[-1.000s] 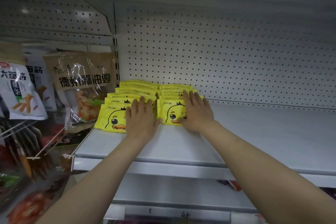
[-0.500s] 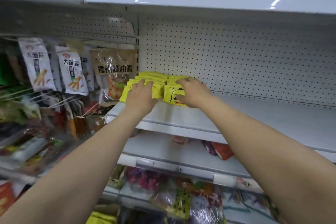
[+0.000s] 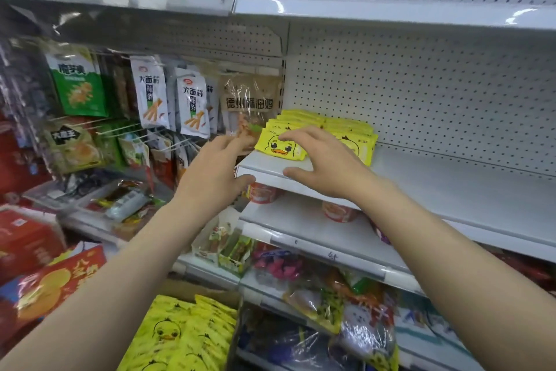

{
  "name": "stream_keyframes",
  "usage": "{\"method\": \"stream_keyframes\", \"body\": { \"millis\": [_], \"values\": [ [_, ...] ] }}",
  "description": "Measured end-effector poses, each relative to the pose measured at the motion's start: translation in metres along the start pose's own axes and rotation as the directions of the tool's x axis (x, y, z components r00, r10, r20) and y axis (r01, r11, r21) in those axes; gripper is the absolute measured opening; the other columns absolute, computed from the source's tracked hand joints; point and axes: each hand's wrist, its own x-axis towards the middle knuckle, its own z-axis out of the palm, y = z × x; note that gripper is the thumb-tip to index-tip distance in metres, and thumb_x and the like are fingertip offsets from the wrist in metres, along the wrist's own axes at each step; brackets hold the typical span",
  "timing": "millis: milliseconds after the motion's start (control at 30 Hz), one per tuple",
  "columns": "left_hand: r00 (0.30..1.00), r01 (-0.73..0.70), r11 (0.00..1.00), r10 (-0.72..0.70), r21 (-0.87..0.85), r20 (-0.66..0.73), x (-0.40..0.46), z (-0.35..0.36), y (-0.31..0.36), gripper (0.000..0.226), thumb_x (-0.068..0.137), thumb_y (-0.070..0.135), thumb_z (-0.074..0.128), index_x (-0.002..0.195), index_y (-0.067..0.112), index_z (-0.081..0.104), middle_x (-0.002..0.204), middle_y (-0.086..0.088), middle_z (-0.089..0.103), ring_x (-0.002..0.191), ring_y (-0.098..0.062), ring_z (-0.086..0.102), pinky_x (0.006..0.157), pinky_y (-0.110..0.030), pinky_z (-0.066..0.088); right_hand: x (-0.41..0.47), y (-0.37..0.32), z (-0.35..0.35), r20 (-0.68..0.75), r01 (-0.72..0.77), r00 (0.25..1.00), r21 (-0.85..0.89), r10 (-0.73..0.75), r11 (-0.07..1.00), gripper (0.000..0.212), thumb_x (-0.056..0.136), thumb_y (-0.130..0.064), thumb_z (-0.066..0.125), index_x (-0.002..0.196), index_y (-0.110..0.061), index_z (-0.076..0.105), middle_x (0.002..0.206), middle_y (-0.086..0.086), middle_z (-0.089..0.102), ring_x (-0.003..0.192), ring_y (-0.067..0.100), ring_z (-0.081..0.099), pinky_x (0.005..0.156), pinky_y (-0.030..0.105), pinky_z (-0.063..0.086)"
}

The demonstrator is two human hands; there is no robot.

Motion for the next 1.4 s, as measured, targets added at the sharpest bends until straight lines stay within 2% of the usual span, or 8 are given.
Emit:
{"method": "stream_keyframes", "body": {
  "millis": [233,333,533,767,967,1133,1300,1400],
  "values": [
    [0.999,-0.031,0.999,0.031,0.015,-0.027,-0.016,0.012,-0.075,0.068,0.08,0.032,0.074,0.139,0.025,0.043,0.134,-0.004,0.048,0.123,-0.026,0.045,0.1,-0.038,0.04,0.031,-0.04,0.064,0.053,0.049,0.997,0.02,-0.05,0.999,0.06,0.087,-0.041,0.069,0.141,-0.027,0.046,0.141,-0.001,0.048,0.131,0.022,0.043,0.106,0.04,0.04],
    [1.0,-0.017,0.998,0.017,0.06,0.003,-0.017,0.023,-0.123,0.068,0.08,0.034,0.073,0.14,0.022,0.043,0.136,-0.007,0.046,0.125,-0.028,0.044,0.101,-0.039,0.041,0.06,-0.063,0.104,0.085,0.04,0.995,0.033,-0.043,0.999,0.06,0.088,-0.043,0.068,0.141,-0.029,0.044,0.142,-0.002,0.046,0.131,0.022,0.041,0.105,0.039,0.041],
    [0.989,0.023,0.997,-0.032,0.067,0.144,-0.022,0.056,-0.22,0.063,0.08,0.024,0.07,0.138,0.015,0.046,0.137,-0.013,0.046,0.122,-0.035,0.045,0.097,-0.046,0.044,0.121,-0.109,0.195,0.204,0.011,0.979,0.074,-0.026,0.997,0.064,0.089,-0.044,0.066,0.145,-0.029,0.04,0.146,-0.004,0.042,0.135,0.019,0.037,0.107,0.034,0.034],
    [0.943,0.105,0.994,-0.113,0.041,0.313,-0.058,0.119,-0.297,0.063,0.074,0.025,0.076,0.13,0.015,0.05,0.126,-0.014,0.052,0.113,-0.039,0.05,0.089,-0.05,0.047,0.142,-0.127,0.312,0.404,-0.083,0.915,0.151,0.015,0.985,0.066,0.086,-0.042,0.068,0.144,-0.03,0.039,0.146,-0.001,0.042,0.135,0.023,0.038,0.107,0.039,0.039],
    [0.797,0.334,0.942,-0.298,0.028,0.526,-0.126,0.191,-0.343,0.061,0.079,0.028,0.072,0.134,0.017,0.049,0.129,-0.012,0.051,0.116,-0.037,0.048,0.098,-0.046,0.041,0.12,-0.13,0.419,0.642,-0.228,0.764,0.181,0.061,0.957,0.069,0.084,-0.045,0.07,0.145,-0.028,0.04,0.145,0.005,0.043,0.134,0.028,0.041,0.103,0.043,0.043],
    [0.532,0.531,0.842,-0.418,0.095,0.737,-0.201,0.251,-0.36,0.064,0.084,0.035,0.07,0.14,0.02,0.043,0.136,-0.013,0.047,0.124,-0.035,0.044,0.101,-0.046,0.041,0.065,-0.136,0.502,0.832,-0.302,0.553,0.14,0.054,0.943,0.066,0.085,-0.044,0.07,0.143,-0.025,0.042,0.142,0.009,0.046,0.13,0.03,0.046,0.099,0.042,0.045],
    [0.286,0.661,0.744,-0.371,0.098,0.883,-0.273,0.296,-0.35,0.064,0.082,0.039,0.072,0.138,0.022,0.047,0.127,-0.016,0.054,0.116,-0.035,0.052,0.091,-0.041,0.045,-0.007,-0.142,0.558,0.948,-0.394,0.312,0.074,0.058,0.916,0.055,0.082,-0.044,0.074,0.129,-0.025,0.054,0.124,0.008,0.061,0.114,0.028,0.057,0.09,0.038,0.05],
    [0.218,0.701,0.71,-0.296,0.062,0.93,-0.306,0.316,-0.332,0.06,0.081,0.039,0.074,0.134,0.023,0.052,0.129,-0.011,0.058,0.115,-0.031,0.055,0.089,-0.034,0.044,-0.049,-0.146,0.575,0.98,-0.451,0.199,0.078,0.015,0.889,0.048,0.08,-0.041,0.077,0.121,-0.022,0.059,0.112,0.005,0.066,0.103,0.025,0.061,0.08,0.033,0.048]
  ]
}}
